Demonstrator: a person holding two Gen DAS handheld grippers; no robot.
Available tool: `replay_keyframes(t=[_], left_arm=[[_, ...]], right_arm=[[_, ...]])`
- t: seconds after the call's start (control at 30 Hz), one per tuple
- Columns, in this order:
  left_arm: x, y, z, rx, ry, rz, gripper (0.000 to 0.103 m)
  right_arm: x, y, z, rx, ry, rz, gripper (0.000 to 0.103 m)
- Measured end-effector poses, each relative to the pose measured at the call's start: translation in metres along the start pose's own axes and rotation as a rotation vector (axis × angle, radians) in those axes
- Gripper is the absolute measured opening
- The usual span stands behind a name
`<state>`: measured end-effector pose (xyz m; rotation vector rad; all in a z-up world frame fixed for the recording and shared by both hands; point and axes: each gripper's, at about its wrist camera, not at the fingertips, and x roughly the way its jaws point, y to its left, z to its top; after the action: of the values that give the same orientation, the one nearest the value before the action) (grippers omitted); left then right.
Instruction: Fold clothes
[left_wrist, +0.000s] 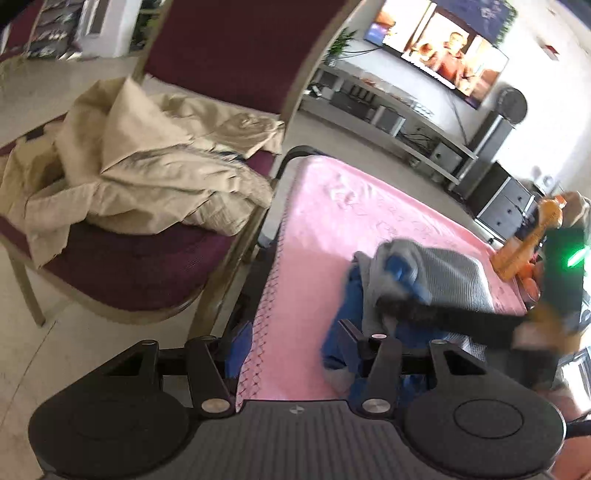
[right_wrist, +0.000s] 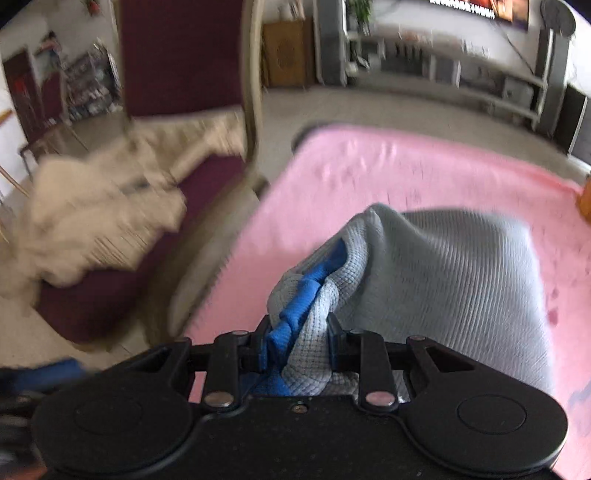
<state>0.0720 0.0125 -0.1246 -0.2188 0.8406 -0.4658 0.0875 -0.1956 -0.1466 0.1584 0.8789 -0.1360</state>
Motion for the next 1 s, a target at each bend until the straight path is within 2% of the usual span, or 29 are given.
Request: replay_keyframes(t=[0.13,0.3,0.43,0.5,0.57,0.6,0.77,0.87,0.93,1.0], left_arm=[[0.004,0.002,0.003,-0.026,0.005,0.004,0.049],[0.001,0.002,0.001,-0.03,-0.017,0.034,0.049],[0.0,0.0,0.001,-0.039,-0.022,0.07,0.049],[0.0,-0.001,0.001,-0.035,-0.016,0.085,0.049],[-0.001,0.0,0.0,-0.038,-0.02,0.093,0.05],[-0.002,0.0,0.0,-0.041,-0.022,0.098,0.05],[-0.005,0.0,0.0,-0.043,-0.041,0.093,0.048],[0.0,-0.015,0.001,0.029,-0.015,0.092,0.048],[0.002,-0.031,0.002,0.098,-0.003,0.074,0.047],[0.005,-0.052,0.002,0.175,0.009,0.021,0.047]], right_arm=[[-0.002,0.006,-0.016,-0.1,-0.011,0.026,0.028],[-0.033,0.002,-0.018,-0.104,-0.056,0.148,0.027],[-0.005,0.011,-0.018,-0.188,0.038,0.202,0.029],[-0.005,0.006,-0.013,-0.169,0.052,0.285,0.039],[-0.01,-0.006,-0.007,-0.094,0.092,0.436,0.066],[-0.014,-0.014,-0.004,-0.041,0.112,0.497,0.067],[-0.05,-0.075,0.004,0.159,0.1,0.55,0.067],[-0.086,-0.117,0.007,0.243,0.063,0.588,0.067],[-0.111,-0.144,0.003,0.28,0.035,0.54,0.067],[-0.118,-0.163,-0.001,0.294,0.021,0.457,0.067]])
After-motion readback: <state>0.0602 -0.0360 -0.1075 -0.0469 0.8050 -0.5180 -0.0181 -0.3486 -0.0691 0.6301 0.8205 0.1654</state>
